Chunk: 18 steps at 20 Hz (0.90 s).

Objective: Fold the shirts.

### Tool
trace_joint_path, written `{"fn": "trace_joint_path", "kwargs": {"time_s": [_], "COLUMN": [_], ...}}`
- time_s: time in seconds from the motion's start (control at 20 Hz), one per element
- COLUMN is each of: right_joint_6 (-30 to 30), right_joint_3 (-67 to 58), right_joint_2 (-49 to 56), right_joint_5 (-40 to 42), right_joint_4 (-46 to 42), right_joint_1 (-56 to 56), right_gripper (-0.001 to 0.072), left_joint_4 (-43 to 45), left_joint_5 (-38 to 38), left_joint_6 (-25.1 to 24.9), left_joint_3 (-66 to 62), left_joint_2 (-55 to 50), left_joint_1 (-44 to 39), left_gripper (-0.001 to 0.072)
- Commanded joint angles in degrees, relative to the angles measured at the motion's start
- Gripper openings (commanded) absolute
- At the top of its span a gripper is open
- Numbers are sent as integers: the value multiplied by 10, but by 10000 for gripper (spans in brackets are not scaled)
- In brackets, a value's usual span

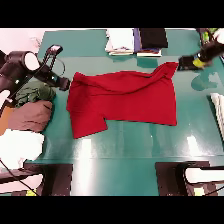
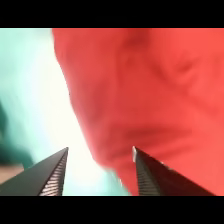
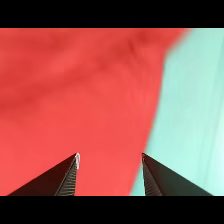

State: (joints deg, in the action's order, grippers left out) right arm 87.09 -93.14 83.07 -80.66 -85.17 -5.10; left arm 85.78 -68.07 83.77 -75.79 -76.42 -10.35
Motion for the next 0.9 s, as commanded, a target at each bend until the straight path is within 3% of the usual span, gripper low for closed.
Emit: {"fn": "trace_joint_path", "kwargs": {"time_s": [0.0,0.1,0.35,0.85], "right_joint_6": [9,12,46,89], "right_joint_3": [214,326,463,482], "right_joint_2": [-99,-136,-153,-127], "right_joint_5": [7,29,76,113], "right_joint_4": [1,2,30,32], "right_joint_1": [-47,-66,-62,-31], "right_gripper": [453,495,494,485], "left_joint_4": [-11,-44,-100,-99], "left_joint_5": [-39,-25,12,6], "left_joint_6": [19,19,19,17], "left_joint_3": [71,95,111,111], "left_joint_2": [34,33,33,33], "left_joint_1": [5,5,5,5], "left_gripper": [481,481,481,481]}}
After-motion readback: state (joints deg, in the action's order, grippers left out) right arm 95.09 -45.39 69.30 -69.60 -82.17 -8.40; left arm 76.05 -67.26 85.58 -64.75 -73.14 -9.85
